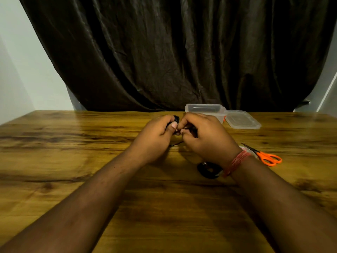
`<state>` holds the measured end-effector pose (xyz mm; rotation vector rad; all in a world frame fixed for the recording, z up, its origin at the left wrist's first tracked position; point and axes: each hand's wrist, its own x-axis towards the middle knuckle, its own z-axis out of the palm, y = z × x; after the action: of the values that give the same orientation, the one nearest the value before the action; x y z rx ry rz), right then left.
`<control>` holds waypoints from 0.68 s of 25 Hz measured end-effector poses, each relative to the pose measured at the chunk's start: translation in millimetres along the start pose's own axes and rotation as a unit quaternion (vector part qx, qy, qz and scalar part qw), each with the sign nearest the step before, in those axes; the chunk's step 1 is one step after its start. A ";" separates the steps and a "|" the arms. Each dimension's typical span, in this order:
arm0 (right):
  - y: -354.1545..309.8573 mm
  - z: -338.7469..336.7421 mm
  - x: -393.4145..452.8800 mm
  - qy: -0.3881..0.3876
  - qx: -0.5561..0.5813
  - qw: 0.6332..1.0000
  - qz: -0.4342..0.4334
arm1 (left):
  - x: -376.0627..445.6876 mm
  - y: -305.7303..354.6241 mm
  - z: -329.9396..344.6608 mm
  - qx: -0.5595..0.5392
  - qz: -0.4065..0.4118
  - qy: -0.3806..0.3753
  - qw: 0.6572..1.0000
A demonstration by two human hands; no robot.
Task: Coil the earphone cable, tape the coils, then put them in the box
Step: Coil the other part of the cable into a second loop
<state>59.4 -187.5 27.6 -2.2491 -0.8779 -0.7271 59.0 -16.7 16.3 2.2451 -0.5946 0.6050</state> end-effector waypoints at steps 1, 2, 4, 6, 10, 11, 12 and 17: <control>0.6 -2.9 1.1 0.006 -0.008 1.000 -0.007 | -0.4 -1.0 0.6 -0.009 -0.021 -0.025 0.999; 1.3 -4.7 2.0 0.005 -0.019 1.000 -0.019 | -0.8 -1.4 1.7 -0.020 -0.043 -0.046 0.998; 2.9 -5.7 2.4 -0.001 -0.038 0.998 -0.052 | -1.2 0.1 3.1 -0.085 -0.077 -0.085 0.990; 5.5 -4.7 2.1 0.012 -0.038 0.996 -0.074 | -1.1 4.1 3.6 -0.228 -0.113 -0.132 0.958; 7.4 0.1 1.8 0.083 0.076 0.994 0.009 | -1.6 9.4 -6.7 -0.464 -0.128 -0.144 0.864; 7.3 2.1 2.3 0.078 0.122 0.989 0.040 | -2.2 10.8 -8.9 -0.497 -0.121 -0.143 0.847; 6.9 4.9 2.9 0.061 0.182 0.979 0.064 | -2.4 12.4 -10.1 -0.524 -0.116 -0.143 0.831; -2.8 15.4 0.1 -0.027 0.424 0.899 0.106 | -1.5 21.1 -19.1 -0.634 -0.081 -0.101 0.762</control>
<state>61.4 -175.0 18.4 -1.5358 -0.7550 -0.1152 41.1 -15.5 38.4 1.0149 -0.6187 -0.1805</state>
